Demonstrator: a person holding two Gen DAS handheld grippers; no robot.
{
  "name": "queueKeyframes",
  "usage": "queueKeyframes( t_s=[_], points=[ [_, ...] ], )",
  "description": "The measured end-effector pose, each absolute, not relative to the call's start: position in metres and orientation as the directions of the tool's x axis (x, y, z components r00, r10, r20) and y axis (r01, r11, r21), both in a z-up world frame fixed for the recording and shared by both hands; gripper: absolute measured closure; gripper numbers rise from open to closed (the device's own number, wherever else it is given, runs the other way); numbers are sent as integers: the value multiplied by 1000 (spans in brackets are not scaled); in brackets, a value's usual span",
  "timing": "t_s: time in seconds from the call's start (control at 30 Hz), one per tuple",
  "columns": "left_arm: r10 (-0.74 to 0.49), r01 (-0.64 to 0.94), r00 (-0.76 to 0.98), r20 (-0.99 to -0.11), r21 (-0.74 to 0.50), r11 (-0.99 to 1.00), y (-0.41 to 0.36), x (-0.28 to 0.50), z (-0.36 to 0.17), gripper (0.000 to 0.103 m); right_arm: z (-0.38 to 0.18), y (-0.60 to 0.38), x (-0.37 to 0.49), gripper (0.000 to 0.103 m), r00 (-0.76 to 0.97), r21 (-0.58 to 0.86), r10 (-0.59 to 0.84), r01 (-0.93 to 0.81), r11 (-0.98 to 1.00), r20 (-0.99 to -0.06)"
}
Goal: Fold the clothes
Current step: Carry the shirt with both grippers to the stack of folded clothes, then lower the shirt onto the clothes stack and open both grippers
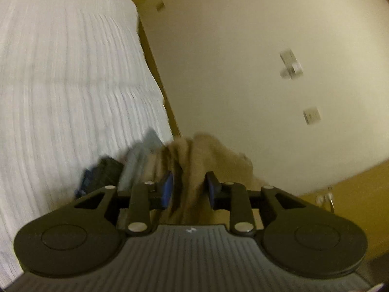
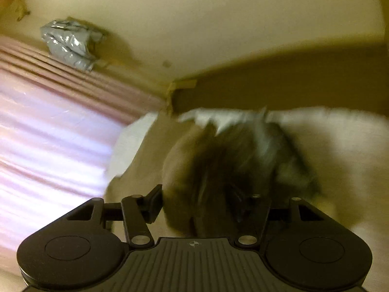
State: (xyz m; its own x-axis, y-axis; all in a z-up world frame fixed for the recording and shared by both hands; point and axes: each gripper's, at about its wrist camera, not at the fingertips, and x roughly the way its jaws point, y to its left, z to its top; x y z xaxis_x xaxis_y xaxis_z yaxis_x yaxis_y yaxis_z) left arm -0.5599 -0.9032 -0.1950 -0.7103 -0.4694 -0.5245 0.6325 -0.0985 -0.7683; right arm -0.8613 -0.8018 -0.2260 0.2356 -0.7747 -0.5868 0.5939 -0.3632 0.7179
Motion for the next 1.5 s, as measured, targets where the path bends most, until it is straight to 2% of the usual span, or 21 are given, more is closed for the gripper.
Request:
queueKeyframes(
  t_s=[0.07, 0.17, 0.3, 0.43, 0.6, 0.63, 0.73, 0.9, 0.97, 1.07, 1.2, 1.37, 1.5],
  points=[
    [-532, 658, -675, -512, -744, -118, -898, -556, -177, 80, -201, -792, -856, 43, 79, 600, -799, 705, -378, -596],
    [-577, 687, -658, -484, -699, -199, -889, -568, -149, 80, -168, -790, -827, 43, -71, 397, -846, 860, -320, -529],
    [-554, 719, -673, -490, -610, -334, -879, -610, -138, 82, -165, -810, -778, 44, -60, 245, -872, 948, -201, -486],
    [-571, 783, -614, -545, -512, -354, -877, -636, -167, 86, -203, -833, -746, 44, -89, 208, -863, 953, -218, -497],
    [-558, 783, -618, -554, -499, -372, -878, -638, -207, 100, -247, -841, -740, 43, -165, 119, -837, 957, -263, -522],
    [-555, 781, -621, -553, -498, -377, -878, -638, -215, 100, -252, -840, -741, 43, -167, 103, -838, 961, -255, -520],
    [-556, 781, -622, -551, -481, -398, -878, -641, -232, 100, -264, -842, -743, 44, -162, 81, -830, 967, -241, -533],
    [-546, 774, -629, -554, -511, -373, -880, -641, -226, 100, -272, -843, -746, 43, -147, 101, -821, 965, -241, -552],
    [-558, 768, -634, -535, -521, -373, -871, -633, -205, 101, -255, -842, -756, 43, -119, 152, -813, 957, -247, -570],
    [-577, 757, -642, -505, -535, -375, -857, -622, -175, 96, -224, -818, -768, 43, -110, 204, -841, 946, -252, -529],
    [-581, 744, -658, -479, -533, -403, -827, -611, -143, 96, -198, -775, -783, 43, -49, 245, -871, 950, -191, -490],
    [-527, 758, -652, -545, -471, -451, -784, -618, -145, 96, -199, -735, -774, 43, 2, 197, -860, 974, -115, -511],
    [-508, 811, -583, -634, -423, -404, -774, -626, -173, 95, -231, -746, -761, 43, 6, 151, -805, 983, -104, -593]
  ],
)
